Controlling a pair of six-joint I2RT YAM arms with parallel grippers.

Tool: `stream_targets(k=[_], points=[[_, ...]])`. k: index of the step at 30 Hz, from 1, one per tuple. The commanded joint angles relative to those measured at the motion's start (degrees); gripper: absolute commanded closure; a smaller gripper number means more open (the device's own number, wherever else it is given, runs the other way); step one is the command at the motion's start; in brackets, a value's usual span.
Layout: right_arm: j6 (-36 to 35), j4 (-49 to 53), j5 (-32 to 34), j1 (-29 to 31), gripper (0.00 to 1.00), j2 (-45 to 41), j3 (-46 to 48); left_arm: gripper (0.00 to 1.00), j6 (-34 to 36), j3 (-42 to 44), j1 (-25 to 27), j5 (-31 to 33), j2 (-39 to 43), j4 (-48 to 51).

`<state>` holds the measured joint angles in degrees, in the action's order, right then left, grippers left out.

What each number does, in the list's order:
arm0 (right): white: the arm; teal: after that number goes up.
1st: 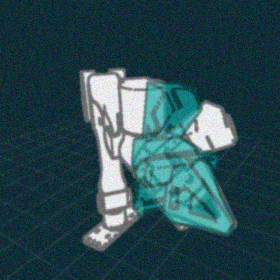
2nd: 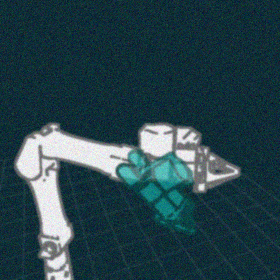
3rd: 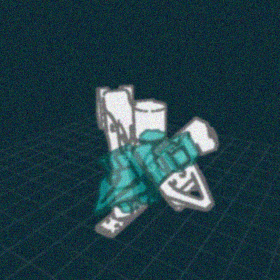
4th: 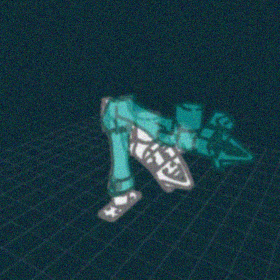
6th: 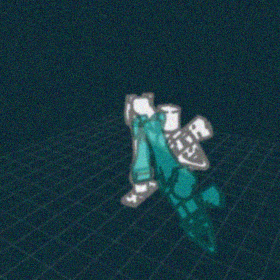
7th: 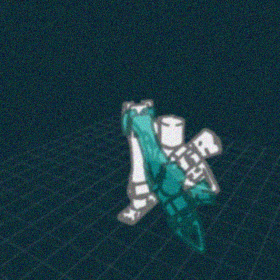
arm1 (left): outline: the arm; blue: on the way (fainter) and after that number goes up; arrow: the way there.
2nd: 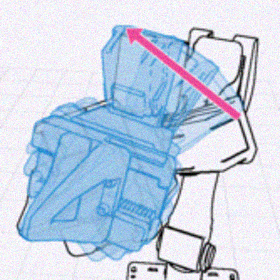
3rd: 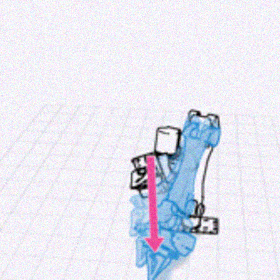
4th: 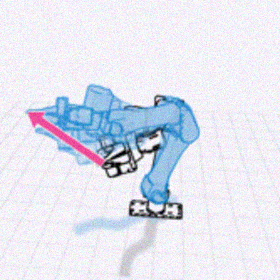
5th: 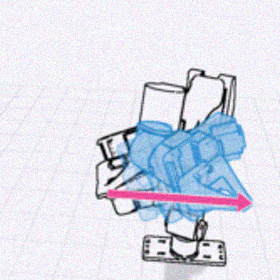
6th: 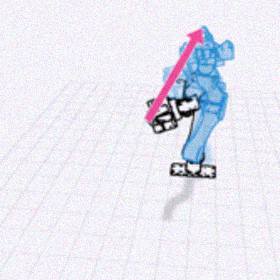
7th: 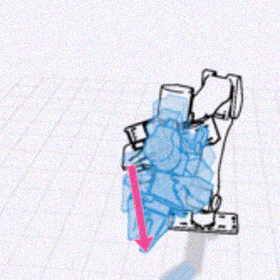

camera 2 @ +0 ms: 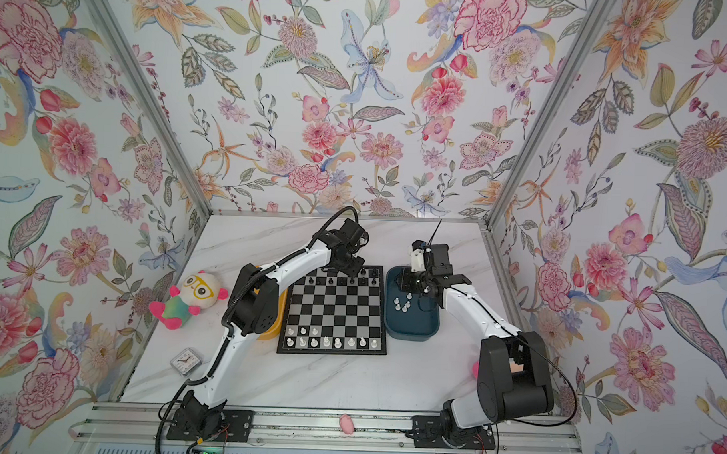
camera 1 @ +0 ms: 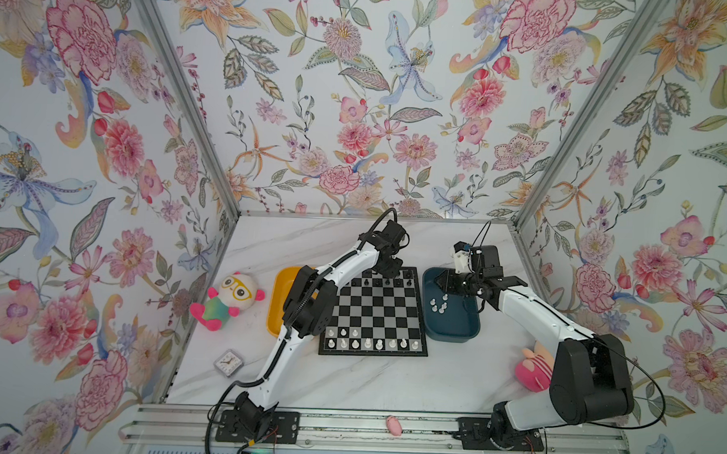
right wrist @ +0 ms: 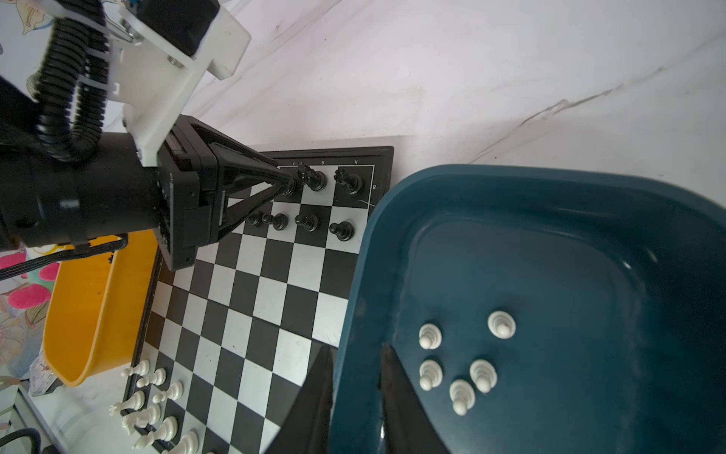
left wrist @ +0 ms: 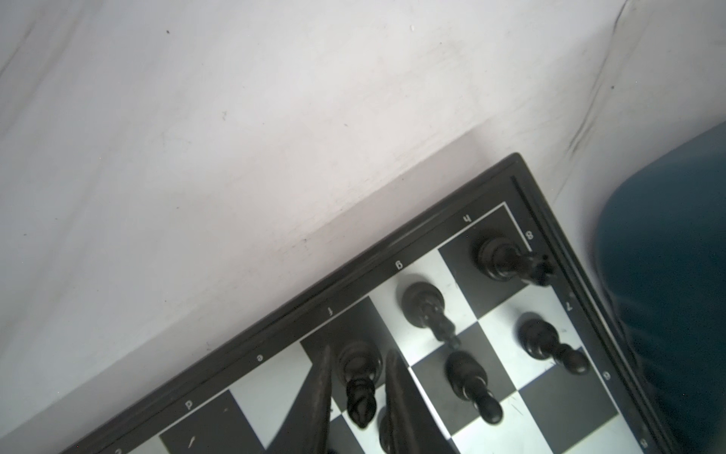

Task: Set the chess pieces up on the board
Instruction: 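Open the left gripper to release the black pawn on the far row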

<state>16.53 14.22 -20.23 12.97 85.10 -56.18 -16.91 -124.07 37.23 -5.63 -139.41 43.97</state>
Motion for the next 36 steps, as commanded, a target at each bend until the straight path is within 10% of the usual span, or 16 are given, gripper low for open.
stream_targets(k=[1, 36], points=[[0.52, -0.68, -0.69, -0.15, 0.76, 0.31, 0.37, 0.72, 0.4, -0.39, 0.61, 0.27, -0.43, 0.9], [0.67, -0.06, -0.34, 0.11, 0.76, -0.73, -0.11, 0.69, 1.43, 0.82, 0.49, 2.43, 9.68, -1.08]])
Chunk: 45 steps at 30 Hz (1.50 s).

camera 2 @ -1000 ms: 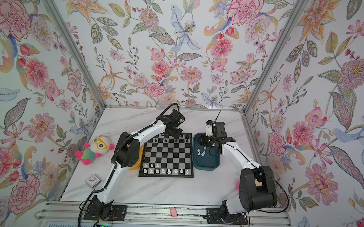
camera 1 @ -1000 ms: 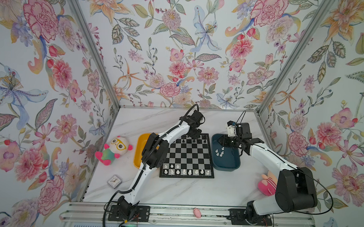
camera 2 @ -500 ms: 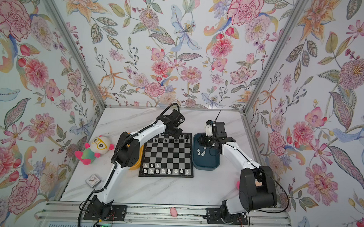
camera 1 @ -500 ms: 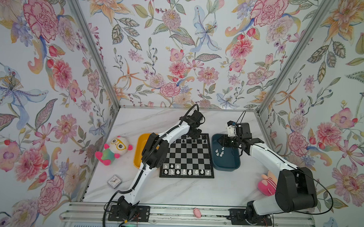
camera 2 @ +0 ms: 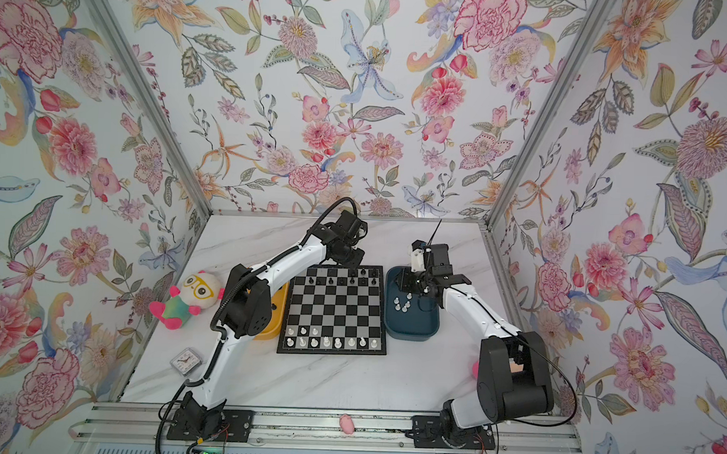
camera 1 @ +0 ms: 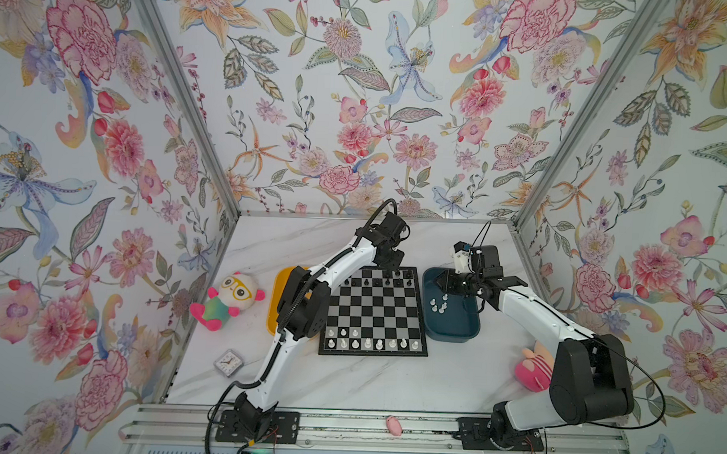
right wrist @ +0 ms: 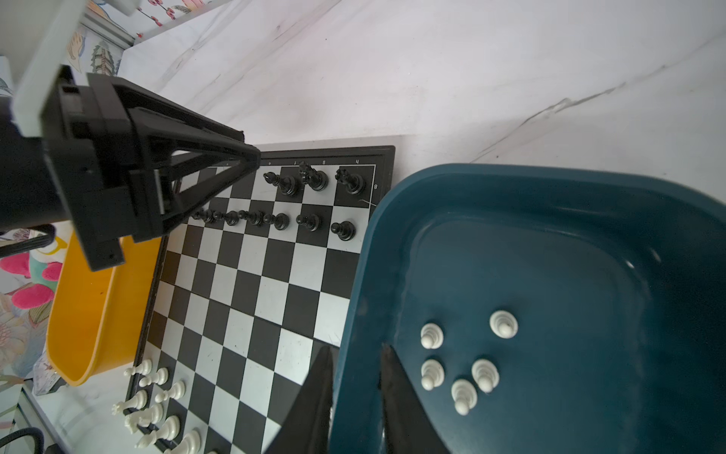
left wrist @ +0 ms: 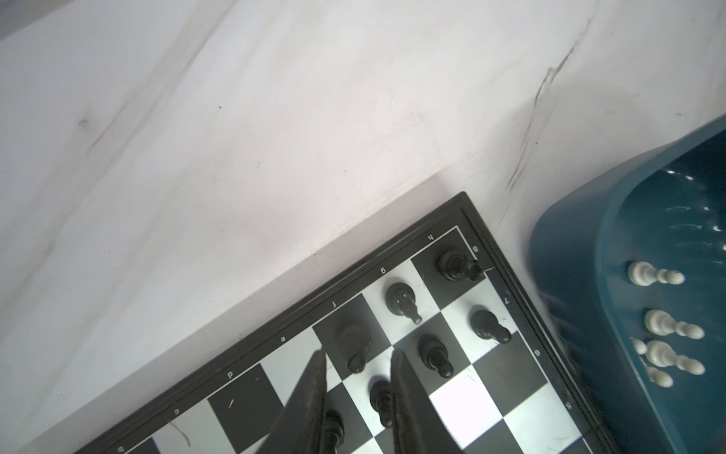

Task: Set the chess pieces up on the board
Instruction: 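Open the left gripper to release the black pawn on the far row, then raise the left gripper and move it back over the yellow tray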

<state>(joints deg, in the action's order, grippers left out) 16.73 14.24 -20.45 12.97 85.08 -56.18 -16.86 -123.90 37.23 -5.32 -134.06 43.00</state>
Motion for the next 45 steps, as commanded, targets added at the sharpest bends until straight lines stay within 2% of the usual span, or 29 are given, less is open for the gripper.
stream_targets(k=[1, 7, 13, 20, 26, 31, 37, 45], points=[[0.49, -0.04, -0.16, 0.18, 0.76, -0.69, -0.24, 0.69, 1.52, 0.88, 0.47, 2.6, 5.09, 0.06], [0.49, -0.1, -0.49, 0.74, 0.76, -0.32, -0.9, 0.68, 1.97, 6.69, -0.32, 6.11, 13.45, 0.04], [0.49, -0.22, -0.58, 1.5, 0.76, -0.17, -1.47, 0.65, 0.33, 22.82, -3.0, 10.24, 26.86, -3.2], [0.4, -0.61, -0.68, 2.64, 0.76, 0.83, -1.99, 0.64, -5.03, 42.09, -6.91, 14.05, 41.68, -6.73], [0.0, -0.12, -0.81, 3.72, 0.76, 1.84, -3.18, 0.63, -8.96, 53.3, -10.95, 15.08, 51.53, -8.54], [-0.17, 0.13, -0.26, 4.28, 0.76, 1.98, -3.43, 0.63, -9.77, 58.29, -13.85, 15.81, 55.29, -8.4], [0.04, 0.08, 0.4, 4.69, 0.76, 1.89, -3.06, 0.62, -9.94, 60.61, -17.12, 16.83, 55.31, -7.7], [0.01, 0.33, 0.64, 4.85, 0.76, 2.37, -3.27, 0.63, -9.96, 64.0, -19.28, 12.73, 52.32, -12.22]])
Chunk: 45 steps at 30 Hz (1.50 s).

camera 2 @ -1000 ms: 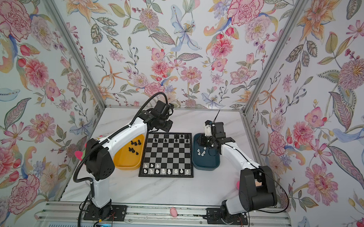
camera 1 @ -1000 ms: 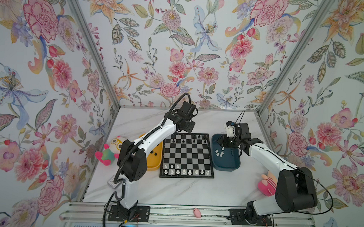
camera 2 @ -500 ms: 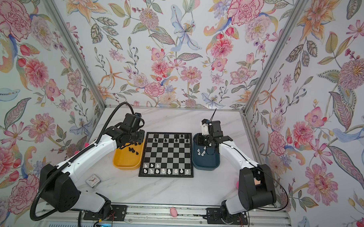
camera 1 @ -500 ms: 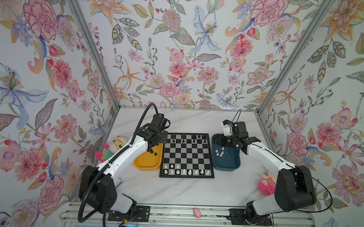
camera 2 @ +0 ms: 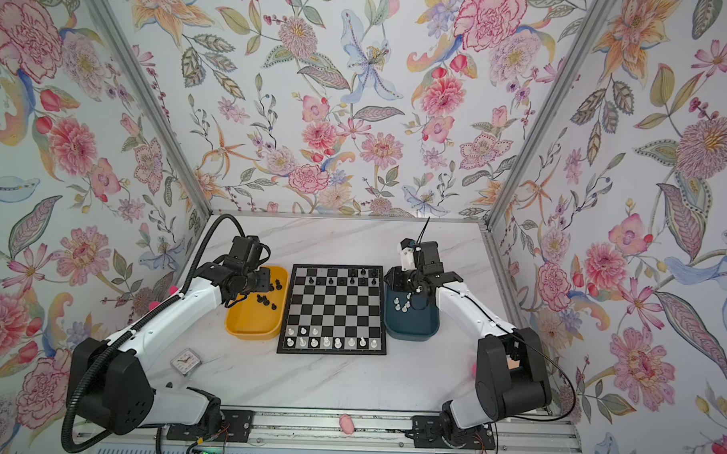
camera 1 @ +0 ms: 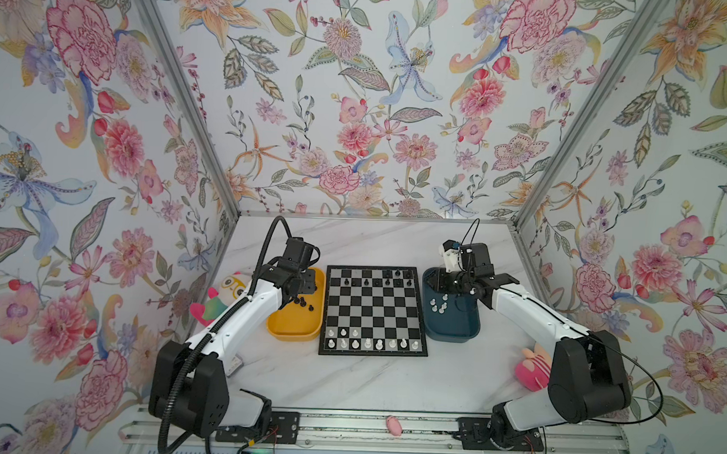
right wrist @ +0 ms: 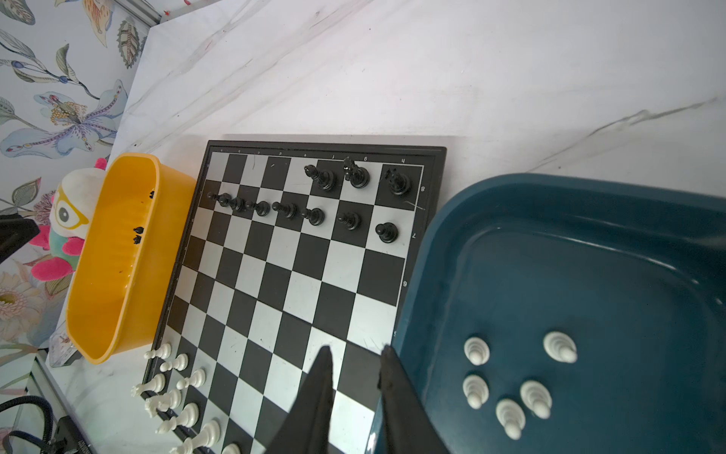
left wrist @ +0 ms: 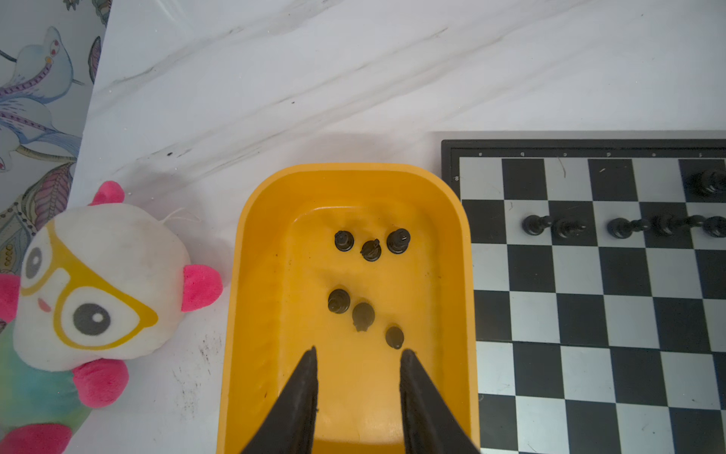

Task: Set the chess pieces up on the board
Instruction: 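Raise the left gripper and move it back over the yellow tray, then lower the left gripper into the yellow tray and close on a black piece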

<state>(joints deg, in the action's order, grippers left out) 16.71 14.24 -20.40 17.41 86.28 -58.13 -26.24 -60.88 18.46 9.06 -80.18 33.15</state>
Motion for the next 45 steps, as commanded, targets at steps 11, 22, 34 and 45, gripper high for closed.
stream_targets(k=[11, 22, 34, 45], points=[[0.24, 0.44, 0.91, 0.43, 0.76, 1.87, -1.55, 0.62, 0.47, -0.23, -0.87, -4.92, -7.78, -7.5], [0.14, 0.49, 1.08, 0.17, 0.76, 2.31, -1.48, 0.62, 1.71, -3.27, -1.12, -5.99, -14.32, -8.92], [0.43, 1.4, 1.63, 0.2, 0.76, 1.35, -1.55, 0.64, 3.08, -7.61, -1.64, -6.16, -19.88, -9.48], [0.82, 1.34, 2.11, 0.22, 0.76, 1.59, -1.55, 0.65, 3.39, -8.45, -2.37, -6.16, -22.73, -9.17]])
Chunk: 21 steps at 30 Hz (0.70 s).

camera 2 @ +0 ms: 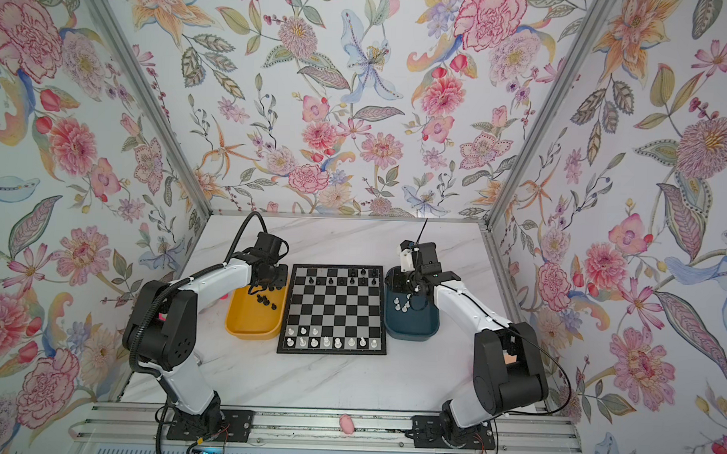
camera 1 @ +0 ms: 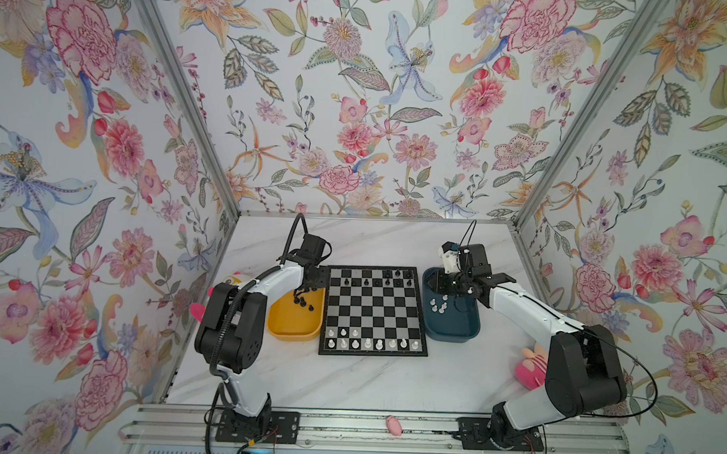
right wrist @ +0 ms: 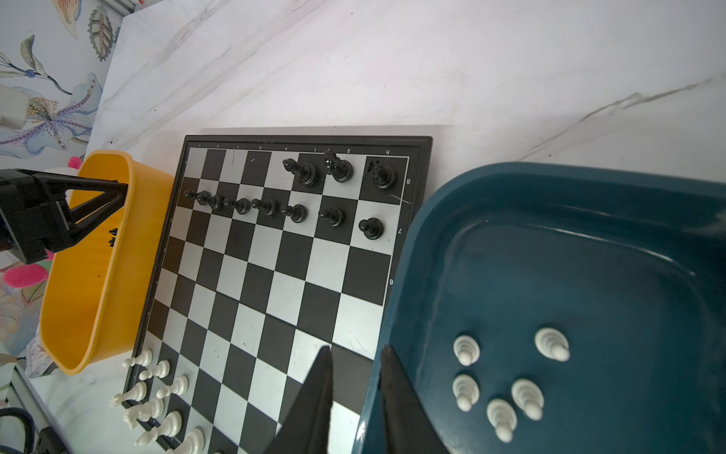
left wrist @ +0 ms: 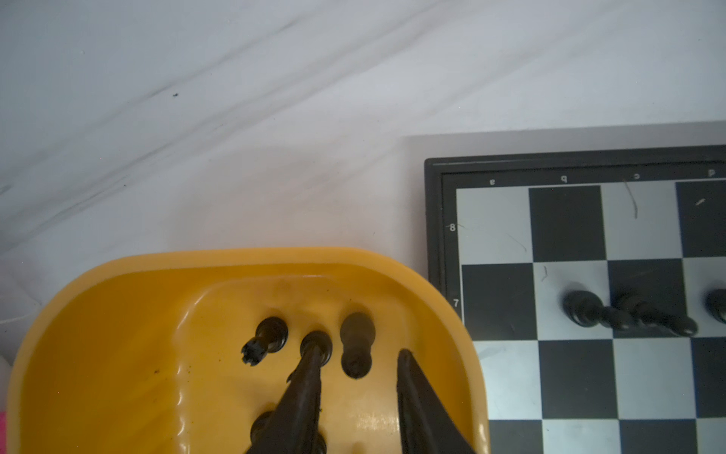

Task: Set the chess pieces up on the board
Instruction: 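Lower the left gripper into the yellow tray and close on a black piece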

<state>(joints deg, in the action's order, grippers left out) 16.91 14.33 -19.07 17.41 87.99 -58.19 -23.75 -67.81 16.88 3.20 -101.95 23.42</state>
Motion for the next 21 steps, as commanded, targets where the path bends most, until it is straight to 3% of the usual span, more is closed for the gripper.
stream_targets(k=[1, 21], points=[[0.67, 1.22, 0.67, 0.25, 0.76, -0.05, -1.48, 0.66, 0.9, -1.53, -0.83, -0.39, -1.13, 0.4], [0.78, 0.88, 0.48, 0.32, 0.76, 0.44, -1.15, 0.72, 0.75, -2.11, -1.11, -2.15, -3.54, 0.22]])
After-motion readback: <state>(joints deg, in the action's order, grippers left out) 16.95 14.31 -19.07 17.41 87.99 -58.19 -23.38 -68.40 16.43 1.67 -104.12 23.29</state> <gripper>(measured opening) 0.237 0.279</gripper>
